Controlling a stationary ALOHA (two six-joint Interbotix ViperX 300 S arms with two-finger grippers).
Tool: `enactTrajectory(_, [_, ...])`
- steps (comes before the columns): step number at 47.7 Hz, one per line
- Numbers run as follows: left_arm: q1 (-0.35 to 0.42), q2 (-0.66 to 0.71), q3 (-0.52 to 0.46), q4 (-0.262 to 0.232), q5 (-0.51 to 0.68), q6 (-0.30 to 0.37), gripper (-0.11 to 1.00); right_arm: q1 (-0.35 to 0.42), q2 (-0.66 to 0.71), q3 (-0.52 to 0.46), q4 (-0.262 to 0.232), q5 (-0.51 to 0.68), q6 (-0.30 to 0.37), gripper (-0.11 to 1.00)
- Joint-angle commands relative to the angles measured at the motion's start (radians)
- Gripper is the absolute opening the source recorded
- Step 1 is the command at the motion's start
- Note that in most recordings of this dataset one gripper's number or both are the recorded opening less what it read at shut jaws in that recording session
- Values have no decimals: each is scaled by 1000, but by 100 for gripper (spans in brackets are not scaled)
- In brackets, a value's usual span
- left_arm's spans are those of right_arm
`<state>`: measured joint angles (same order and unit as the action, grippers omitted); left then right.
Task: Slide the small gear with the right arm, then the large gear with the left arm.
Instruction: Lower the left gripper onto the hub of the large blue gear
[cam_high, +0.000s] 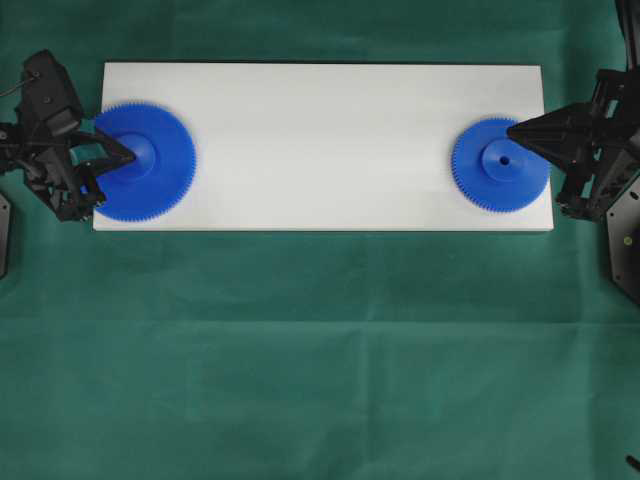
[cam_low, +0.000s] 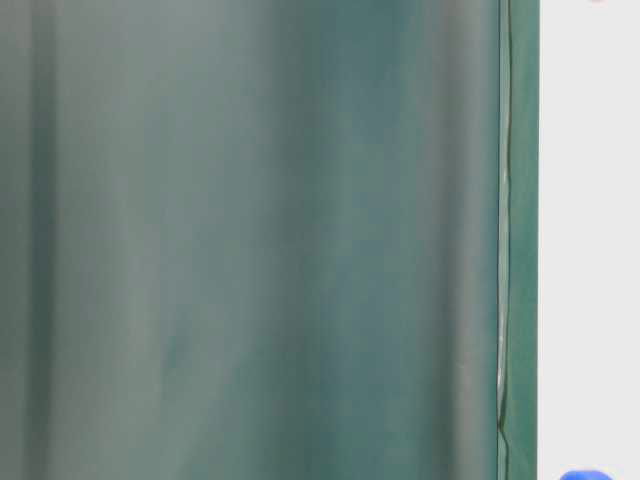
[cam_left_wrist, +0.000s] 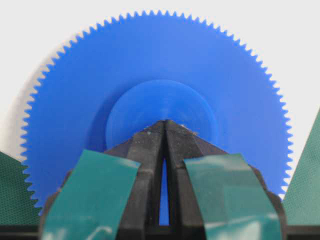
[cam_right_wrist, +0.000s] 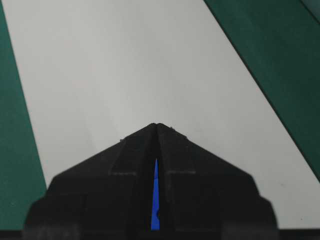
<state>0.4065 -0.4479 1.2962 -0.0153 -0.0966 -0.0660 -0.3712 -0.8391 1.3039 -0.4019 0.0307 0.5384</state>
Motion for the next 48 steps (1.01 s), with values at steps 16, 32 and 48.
enactTrajectory(16, [3,3,-31,2,-11,26,0,14,-8,-6,3,-8,3,50])
enactTrajectory(32, [-18,29,-86,2,-12,25,0,18,-32,5,3,-5,3,50])
enactTrajectory(48, [-38,216,-176,0,41,25,0,25,-89,26,2,0,3,50])
